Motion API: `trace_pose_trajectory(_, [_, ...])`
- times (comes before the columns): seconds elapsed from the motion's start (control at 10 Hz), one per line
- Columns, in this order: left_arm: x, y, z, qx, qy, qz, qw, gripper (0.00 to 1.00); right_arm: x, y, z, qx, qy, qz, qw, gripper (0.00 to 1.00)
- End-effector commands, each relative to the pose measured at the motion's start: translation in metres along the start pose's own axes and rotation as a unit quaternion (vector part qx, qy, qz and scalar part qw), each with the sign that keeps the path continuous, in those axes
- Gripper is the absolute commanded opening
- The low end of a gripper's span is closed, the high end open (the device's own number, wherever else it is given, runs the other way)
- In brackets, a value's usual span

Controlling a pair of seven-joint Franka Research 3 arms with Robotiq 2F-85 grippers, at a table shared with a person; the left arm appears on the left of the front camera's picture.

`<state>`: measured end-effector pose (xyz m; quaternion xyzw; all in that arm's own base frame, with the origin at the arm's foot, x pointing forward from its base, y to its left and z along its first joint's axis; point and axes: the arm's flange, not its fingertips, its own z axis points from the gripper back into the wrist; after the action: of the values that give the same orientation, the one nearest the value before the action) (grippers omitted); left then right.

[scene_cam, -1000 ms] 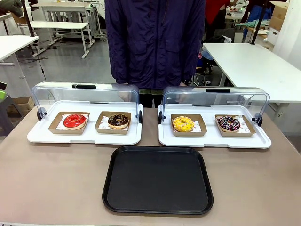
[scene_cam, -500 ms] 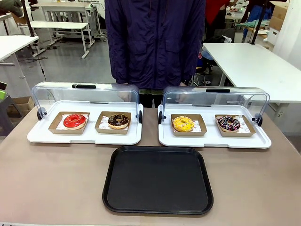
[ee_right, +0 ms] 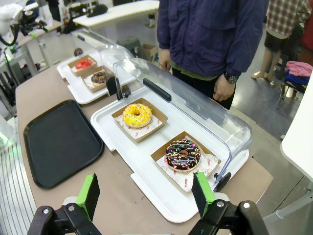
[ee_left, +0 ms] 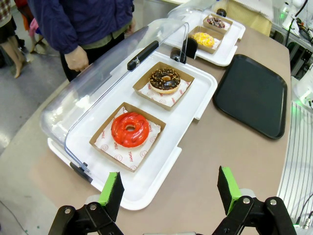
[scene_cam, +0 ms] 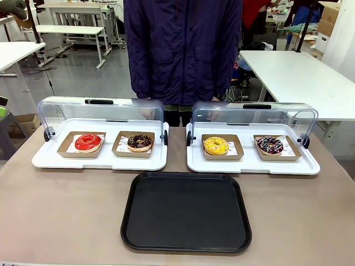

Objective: Move the second donut from the left to the tray.
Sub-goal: Pick up the Paper togo box containing the Donut indicated by the person and place it on the Handle tray.

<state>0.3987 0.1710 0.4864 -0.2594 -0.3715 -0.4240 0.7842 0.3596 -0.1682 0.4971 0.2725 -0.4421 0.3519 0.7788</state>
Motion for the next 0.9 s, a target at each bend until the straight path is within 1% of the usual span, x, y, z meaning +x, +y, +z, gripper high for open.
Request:
trace_pose_trajectory(0.0, [-0.0001, 0.0004, -0.0003, -0.004, -0.008, -0.003, 1.0, 1.0, 0.0016, -0.0025, -0.0018, -0.001, -0.017, 0.012, 1.0, 1.0])
trace_pose_trajectory(0.8, [-0.0001, 0.0004, -0.0003, -0.004, -0.008, -0.003, 1.0, 1.0, 0.0016, -0.0025, -0.0018, -0.001, -0.017, 0.012, 1.0, 1.0])
